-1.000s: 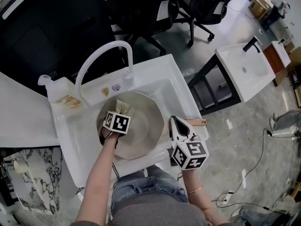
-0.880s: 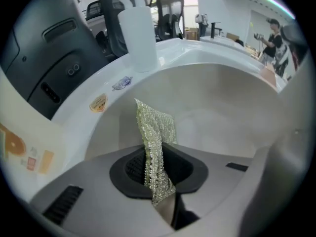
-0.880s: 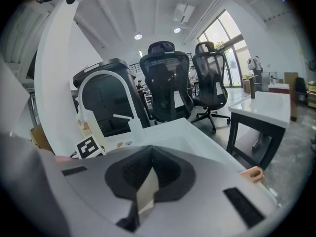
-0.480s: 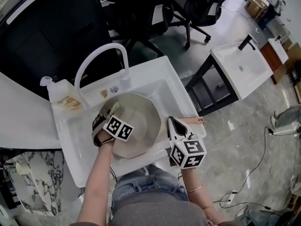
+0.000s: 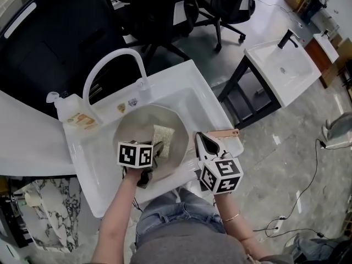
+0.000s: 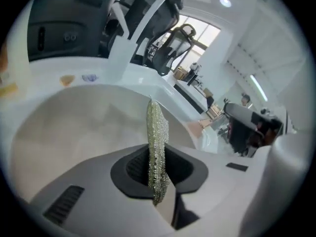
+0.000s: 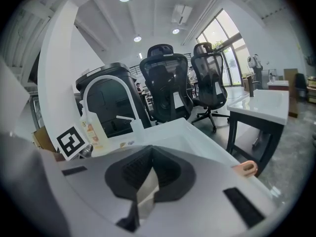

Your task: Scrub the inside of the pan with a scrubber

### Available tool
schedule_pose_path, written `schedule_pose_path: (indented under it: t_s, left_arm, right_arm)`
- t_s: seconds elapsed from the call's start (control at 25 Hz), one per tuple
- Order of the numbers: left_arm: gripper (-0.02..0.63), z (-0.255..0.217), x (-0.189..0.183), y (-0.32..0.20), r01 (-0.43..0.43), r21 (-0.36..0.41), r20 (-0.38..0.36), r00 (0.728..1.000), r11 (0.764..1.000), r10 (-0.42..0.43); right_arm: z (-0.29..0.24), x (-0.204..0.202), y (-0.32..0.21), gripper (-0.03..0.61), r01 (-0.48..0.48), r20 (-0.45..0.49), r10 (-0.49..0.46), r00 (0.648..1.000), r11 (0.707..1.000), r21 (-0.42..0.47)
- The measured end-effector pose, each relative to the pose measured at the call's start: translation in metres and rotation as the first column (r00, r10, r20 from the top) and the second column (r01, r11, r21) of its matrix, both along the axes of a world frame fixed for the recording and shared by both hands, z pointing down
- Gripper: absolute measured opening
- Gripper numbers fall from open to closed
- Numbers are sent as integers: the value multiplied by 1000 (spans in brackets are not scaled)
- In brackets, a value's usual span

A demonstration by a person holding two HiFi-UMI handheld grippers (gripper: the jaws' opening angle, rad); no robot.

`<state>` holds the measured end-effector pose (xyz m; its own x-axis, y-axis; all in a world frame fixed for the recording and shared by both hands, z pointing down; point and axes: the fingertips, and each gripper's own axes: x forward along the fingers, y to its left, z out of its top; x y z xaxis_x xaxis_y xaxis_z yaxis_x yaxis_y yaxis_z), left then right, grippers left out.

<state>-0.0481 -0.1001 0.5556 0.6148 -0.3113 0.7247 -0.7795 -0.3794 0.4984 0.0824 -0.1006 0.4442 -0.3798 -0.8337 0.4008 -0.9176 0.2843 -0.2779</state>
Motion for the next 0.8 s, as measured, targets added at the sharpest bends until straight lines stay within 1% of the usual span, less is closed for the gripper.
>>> schedule_pose_path:
  t_s: [0.04,0.08,0.16,0.24,0.28,0.32,0.36,0.44,0.52,0.6,0.68,0.8]
  left_arm:
    - [63,4,8,4,6,-42,-37,999,999,-7]
    - [63,9,13,8,8,-79,-53,998,997,-13]
    - [61,21,18,15,5,-135,-37,999,991,-10]
    - [61,34,17,20,-20,-161,23,999,987,24]
    - [61,40,15,22,-47,-166,65,996,985,59]
    - [61,47,13,24,-85,-172,114,988,981,105]
    - [61,54,11,26,-128,-183,164,974,975,158]
    - [61,67,4,33,-202,-217,244,936,955,254]
    - [61,72,-2,38,-259,-244,289,900,935,325]
    - [61,73,-8,43,-323,-260,328,857,910,398]
    - [61,73,-14,47,-391,-281,371,798,876,475]
    - [61,75,-26,52,-474,-316,429,701,822,569]
  right_arm:
    - [0,2,1,11,-5,0,5,1000,1000,-1]
    - [1,4,3,11,-10,1,10,1000,1000,-2]
    - [2,9,7,11,-23,4,23,1000,1000,-5]
    - [2,13,10,11,-37,8,37,999,999,-8]
    - [1,16,12,11,-43,9,43,999,999,-7]
    - [0,19,13,11,-49,8,49,999,999,-4]
    - [0,21,13,11,-55,8,55,998,999,-2]
    - [-1,23,15,11,-61,9,61,998,998,0]
    - [-1,23,17,11,-63,10,63,998,998,-1]
    - [-3,22,18,11,-62,9,62,998,998,1]
    - [-6,20,16,11,-56,5,56,998,998,5]
    - [-9,12,13,11,-37,1,37,999,999,12]
